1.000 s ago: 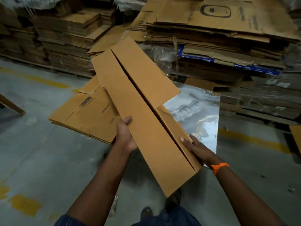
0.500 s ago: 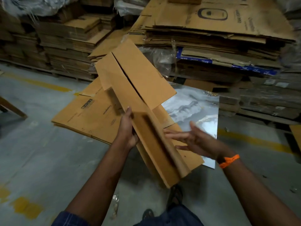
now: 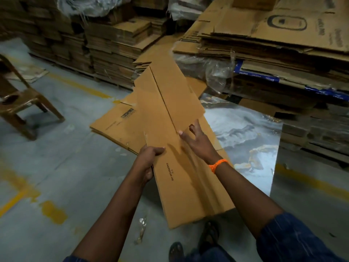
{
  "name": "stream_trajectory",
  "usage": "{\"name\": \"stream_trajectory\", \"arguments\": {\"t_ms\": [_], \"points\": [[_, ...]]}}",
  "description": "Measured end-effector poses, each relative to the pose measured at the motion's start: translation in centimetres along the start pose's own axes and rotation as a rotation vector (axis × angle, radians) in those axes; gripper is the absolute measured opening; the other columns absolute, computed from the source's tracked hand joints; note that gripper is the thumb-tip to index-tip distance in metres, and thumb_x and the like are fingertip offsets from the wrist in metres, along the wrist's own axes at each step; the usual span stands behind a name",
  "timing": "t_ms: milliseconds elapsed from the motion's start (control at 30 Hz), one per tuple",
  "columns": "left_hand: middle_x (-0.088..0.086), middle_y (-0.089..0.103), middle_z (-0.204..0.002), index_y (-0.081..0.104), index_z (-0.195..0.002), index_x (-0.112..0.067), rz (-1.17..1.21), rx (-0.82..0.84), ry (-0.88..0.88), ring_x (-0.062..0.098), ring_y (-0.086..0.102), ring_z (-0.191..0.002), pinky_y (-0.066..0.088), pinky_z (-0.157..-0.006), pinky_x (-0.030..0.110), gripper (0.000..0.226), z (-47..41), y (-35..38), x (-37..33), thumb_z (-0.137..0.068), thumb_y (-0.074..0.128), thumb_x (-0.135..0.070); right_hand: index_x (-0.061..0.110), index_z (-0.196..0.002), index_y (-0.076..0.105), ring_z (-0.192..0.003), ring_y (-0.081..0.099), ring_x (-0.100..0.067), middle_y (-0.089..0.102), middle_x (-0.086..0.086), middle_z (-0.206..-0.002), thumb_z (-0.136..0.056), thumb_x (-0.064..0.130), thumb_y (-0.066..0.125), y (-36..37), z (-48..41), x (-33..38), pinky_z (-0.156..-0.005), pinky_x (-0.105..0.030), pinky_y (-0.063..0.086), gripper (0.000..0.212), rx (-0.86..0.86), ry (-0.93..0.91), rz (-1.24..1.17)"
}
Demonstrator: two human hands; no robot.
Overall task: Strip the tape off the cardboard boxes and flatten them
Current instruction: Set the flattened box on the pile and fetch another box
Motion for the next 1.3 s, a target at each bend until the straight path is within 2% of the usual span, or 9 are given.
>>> {"name": "stream_trajectory", "arguments": {"t_ms": [167, 333, 433, 567, 733, 900, 1033, 1200, 1300], "points": [[0.021, 0.073, -0.107, 0.065, -0.117, -0.009, -0.025, -0.031, -0.023, 0.035, 0.071, -0.086, 0.061, -0.066, 0.042, 0.02, -0.6, -3.2, 0.8, -0.099, 0.055, -0.007, 0.026, -0.162, 0.011, -0.155, 0.011, -0.021, 0.011, -0.003, -0.169, -0.102, 0.062, 0.034, 7.3, -0.3, -1.1, -0.126, -0.039, 0.014, 0.074, 0.4, -0.287, 0.569], [0.015, 0.072, -0.1, 0.065, -0.117, -0.009, -0.148, -0.17, -0.009, 0.034, 0.07, -0.088, 0.059, -0.067, 0.038, 0.019, -1.5, -5.1, 1.7, -0.098, 0.063, -0.014, 0.019, -0.162, 0.003, -0.155, 0.009, -0.019, 0.006, -0.003, -0.17, -0.1, 0.065, 0.034, 10.0, 0.5, -3.0, -0.127, -0.039, 0.012, 0.083, 0.505, -0.218, 0.578], [0.014, 0.071, -0.105, 0.064, -0.12, -0.012, -0.203, -0.168, 0.05, 0.035, 0.069, -0.094, 0.059, -0.078, 0.044, 0.023, -1.6, -5.0, 0.6, -0.096, 0.064, -0.012, 0.021, -0.162, 0.009, -0.154, 0.011, -0.013, 0.01, 0.001, -0.169, -0.099, 0.062, 0.043, 8.7, 1.0, -3.2, -0.126, -0.034, 0.014, 0.082, 0.413, -0.217, 0.463], [0.011, 0.074, -0.103, 0.066, -0.118, -0.01, -0.307, -0.069, 0.186, 0.031, 0.071, -0.092, 0.058, -0.073, 0.039, 0.025, -1.5, -3.8, -3.2, -0.093, 0.069, -0.013, 0.036, -0.156, 0.021, -0.138, 0.024, 0.008, 0.025, 0.02, -0.155, -0.098, 0.052, 0.057, 3.7, 2.3, -4.1, -0.111, -0.006, 0.016, 0.069, 0.194, -0.117, 0.227], [0.013, 0.076, -0.095, 0.067, -0.111, -0.008, -0.357, 0.104, 0.294, 0.033, 0.074, -0.083, 0.058, -0.067, 0.036, 0.022, -0.5, 0.0, -8.5, -0.091, 0.071, -0.014, 0.035, -0.158, 0.026, -0.148, 0.032, -0.014, 0.03, 0.009, -0.163, -0.082, 0.073, 0.063, -3.2, 3.5, -9.7, -0.118, -0.034, 0.03, 0.093, -0.018, 0.223, 0.042], [0.014, 0.076, -0.096, 0.062, -0.122, -0.003, -0.295, 0.225, 0.346, 0.027, 0.076, -0.075, 0.058, -0.061, 0.033, 0.043, 0.4, 3.0, -13.6, -0.085, 0.077, -0.019, 0.037, -0.157, 0.03, -0.147, 0.034, -0.021, 0.032, 0.003, -0.163, -0.065, 0.089, 0.062, -6.1, 4.7, -10.1, -0.118, -0.05, 0.034, 0.11, -0.068, 0.277, -0.128], [0.006, 0.073, -0.074, 0.066, -0.101, -0.004, -0.254, 0.312, 0.393, 0.019, 0.071, -0.06, 0.056, -0.054, 0.027, 0.015, 1.5, 1.7, -16.4, -0.094, 0.065, -0.017, 0.035, -0.157, 0.029, -0.143, 0.04, -0.027, 0.036, 0.0, -0.16, -0.074, 0.08, 0.065, -7.0, 4.4, -10.5, -0.11, -0.059, 0.039, 0.101, -0.138, 0.389, -0.379], [0.011, 0.072, -0.078, 0.064, -0.107, -0.004, -0.148, 0.293, 0.356, 0.024, 0.07, -0.061, 0.059, -0.054, 0.03, 0.014, -0.5, -5.1, -15.8, -0.096, 0.058, -0.012, 0.014, -0.117, 0.062, -0.098, 0.058, -0.04, 0.065, -0.016, -0.098, -0.077, 0.073, 0.071, -5.2, 4.4, -15.5, -0.1, -0.059, 0.047, 0.073, -0.026, 0.617, -0.767], [0.016, 0.071, -0.089, 0.061, -0.119, -0.004, -0.212, 0.176, 0.329, 0.028, 0.071, -0.068, 0.059, -0.056, 0.032, 0.025, -3.6, -9.8, -14.7, -0.095, 0.062, -0.01, 0.014, -0.087, 0.055, -0.059, 0.068, -0.01, 0.068, 0.01, -0.058, -0.05, 0.024, 0.096, -3.4, 7.8, -17.8, -0.061, -0.018, 0.056, 0.056, -0.097, 0.686, -0.563]]}}
Point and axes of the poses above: each hand's wrist, its own z-axis away from the middle knuckle, its own y-axis out of the palm, x = y × z, the point moved 4 cm from there along -z, towards the middle knuckle
